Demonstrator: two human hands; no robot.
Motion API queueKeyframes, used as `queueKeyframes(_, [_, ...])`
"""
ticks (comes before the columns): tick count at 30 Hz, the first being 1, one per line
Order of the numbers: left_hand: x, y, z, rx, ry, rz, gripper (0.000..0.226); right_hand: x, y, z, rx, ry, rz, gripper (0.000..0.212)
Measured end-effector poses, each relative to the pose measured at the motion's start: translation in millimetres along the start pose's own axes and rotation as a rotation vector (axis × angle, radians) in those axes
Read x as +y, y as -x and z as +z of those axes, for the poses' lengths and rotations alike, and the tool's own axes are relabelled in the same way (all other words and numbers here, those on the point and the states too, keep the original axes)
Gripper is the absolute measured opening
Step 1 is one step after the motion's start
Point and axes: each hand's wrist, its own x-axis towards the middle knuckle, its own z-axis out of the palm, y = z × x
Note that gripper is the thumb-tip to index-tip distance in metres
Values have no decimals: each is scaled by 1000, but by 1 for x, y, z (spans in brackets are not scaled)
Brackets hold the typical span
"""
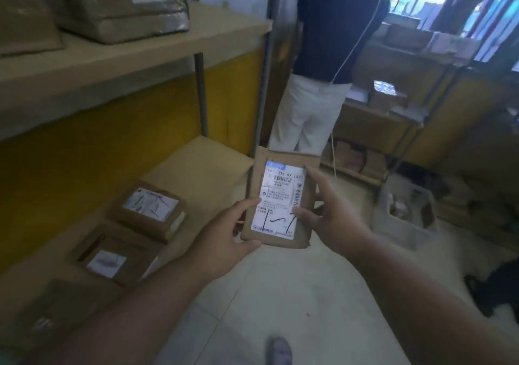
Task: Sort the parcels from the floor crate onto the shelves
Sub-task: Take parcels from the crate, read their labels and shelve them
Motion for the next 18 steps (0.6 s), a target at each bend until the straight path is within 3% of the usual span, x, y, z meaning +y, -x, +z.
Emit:
queueKeyframes(8, [-13,-89,-9,334,14,-234,80,12,-181,21,-351,69,-240,73])
queueKeyframes(12, [-32,-100,-32,474,-26,-347,76,-3,-242,70,-521,79,-313,68])
queueKeyframes(18, [-68,-126,-57,614,-75,-496,77,-16,-307,140,-648,152,-406,66])
